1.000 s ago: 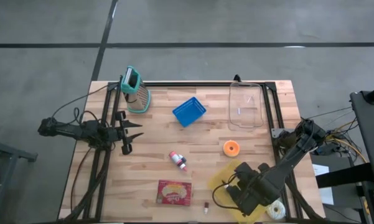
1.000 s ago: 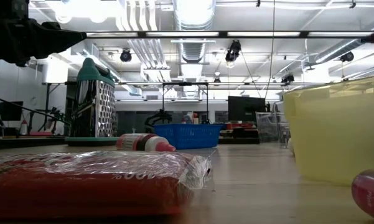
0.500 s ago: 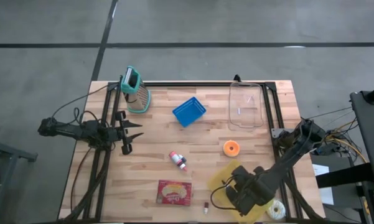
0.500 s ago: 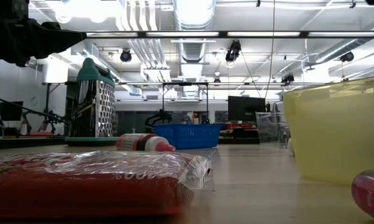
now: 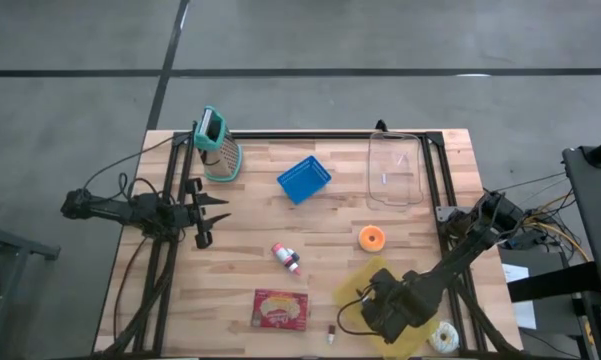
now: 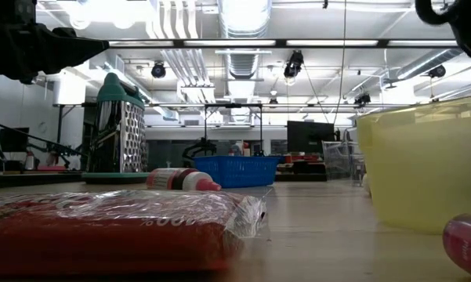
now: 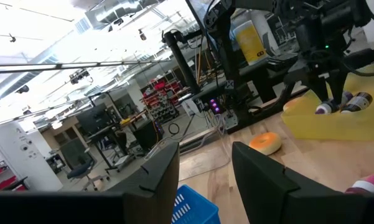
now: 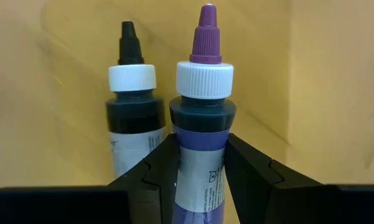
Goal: Pick & Place Food Item
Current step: Put the big purple food coloring into the yellow bin
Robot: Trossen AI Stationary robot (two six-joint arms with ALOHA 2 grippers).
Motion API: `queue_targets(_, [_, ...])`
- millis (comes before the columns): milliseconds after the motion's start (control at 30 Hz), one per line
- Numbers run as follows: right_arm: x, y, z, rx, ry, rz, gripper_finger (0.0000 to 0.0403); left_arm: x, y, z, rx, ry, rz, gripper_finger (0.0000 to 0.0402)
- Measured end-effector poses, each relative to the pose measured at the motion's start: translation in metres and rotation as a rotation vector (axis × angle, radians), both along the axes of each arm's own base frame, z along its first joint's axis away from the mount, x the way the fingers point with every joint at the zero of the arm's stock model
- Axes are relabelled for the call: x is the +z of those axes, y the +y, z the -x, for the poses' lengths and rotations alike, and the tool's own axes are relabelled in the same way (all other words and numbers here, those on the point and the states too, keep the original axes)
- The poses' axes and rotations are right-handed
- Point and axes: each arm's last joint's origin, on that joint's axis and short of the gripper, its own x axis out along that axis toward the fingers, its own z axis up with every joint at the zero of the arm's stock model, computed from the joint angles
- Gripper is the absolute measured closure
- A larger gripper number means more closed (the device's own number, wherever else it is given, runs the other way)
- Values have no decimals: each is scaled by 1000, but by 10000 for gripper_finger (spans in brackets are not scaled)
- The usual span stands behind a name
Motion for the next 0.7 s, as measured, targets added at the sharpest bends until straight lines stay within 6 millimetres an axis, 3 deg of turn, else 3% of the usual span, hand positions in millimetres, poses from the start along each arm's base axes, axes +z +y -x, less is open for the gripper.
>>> queue_targets(400, [-18, -3, 4, -36, 2, -54, 287, 0, 0, 0, 0, 0, 0, 250])
queue_targets(700, [-18, -3, 4, -73, -4, -62, 267, 0, 0, 0, 0, 0, 0, 250])
